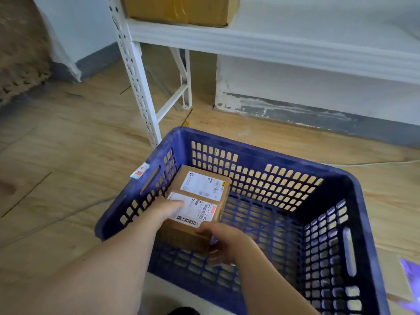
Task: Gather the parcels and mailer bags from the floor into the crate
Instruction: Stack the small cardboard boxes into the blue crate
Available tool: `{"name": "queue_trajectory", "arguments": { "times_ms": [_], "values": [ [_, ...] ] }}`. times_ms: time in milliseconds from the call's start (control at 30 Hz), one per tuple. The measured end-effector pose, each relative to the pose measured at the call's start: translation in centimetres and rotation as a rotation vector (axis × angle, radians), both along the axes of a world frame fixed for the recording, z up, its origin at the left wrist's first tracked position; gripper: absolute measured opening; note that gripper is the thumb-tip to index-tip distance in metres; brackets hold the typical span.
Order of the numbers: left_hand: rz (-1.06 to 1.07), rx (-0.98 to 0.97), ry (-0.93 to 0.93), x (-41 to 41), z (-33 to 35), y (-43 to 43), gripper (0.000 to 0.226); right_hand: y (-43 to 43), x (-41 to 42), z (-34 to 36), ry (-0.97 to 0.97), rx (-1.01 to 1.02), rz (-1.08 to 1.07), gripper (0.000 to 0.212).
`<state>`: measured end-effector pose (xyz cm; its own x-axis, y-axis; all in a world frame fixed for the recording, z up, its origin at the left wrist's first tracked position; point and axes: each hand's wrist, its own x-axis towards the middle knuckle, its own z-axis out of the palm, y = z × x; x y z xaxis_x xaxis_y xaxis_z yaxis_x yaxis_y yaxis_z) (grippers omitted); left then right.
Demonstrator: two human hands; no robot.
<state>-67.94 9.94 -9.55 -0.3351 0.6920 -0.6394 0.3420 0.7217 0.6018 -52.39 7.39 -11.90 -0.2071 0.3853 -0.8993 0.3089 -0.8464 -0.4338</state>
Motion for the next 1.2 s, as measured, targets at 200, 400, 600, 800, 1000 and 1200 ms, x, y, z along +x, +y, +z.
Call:
{"name": "queue_trajectory", "arguments": {
  "times_ms": [200, 400, 600, 800, 1000, 1200],
  "values": [
    [0.031, -0.241, -0.040, -1.1, -3.0, -0.1, 0.051, 1.5, -1.2, -2.2, 0.025, -0.105, -0.019, 0.039],
    [0.013, -0.183, 0.056, -1.4, -4.9, 0.9, 0.052, 2.5, -2.6, -4.3, 0.031, -0.089, -0.095, 0.047],
    [-0.219, -0.123, 0.324, -2.1, -6.1, 0.9, 0.049, 2.7, -2.5, -4.4, 0.079, -0.080, -0.141, 0.042],
    [-0.458, 0.009, 0.606, -1.7, -5.6, 1.1, 0.045, 2.7, -2.9, -4.9, 0.079, -0.069, -0.218, 0.045],
    [-0.639, 0.103, 0.625, -0.6, -5.5, 1.0, 0.050, 2.3, -3.7, -5.1, 0.090, -0.061, -0.326, 0.046],
    [-0.715, 0.067, 0.529, -0.9, -4.9, 0.9, 0.069, 2.5, -4.0, -4.1, 0.071, -0.060, -0.229, 0.052]
  ]
}}
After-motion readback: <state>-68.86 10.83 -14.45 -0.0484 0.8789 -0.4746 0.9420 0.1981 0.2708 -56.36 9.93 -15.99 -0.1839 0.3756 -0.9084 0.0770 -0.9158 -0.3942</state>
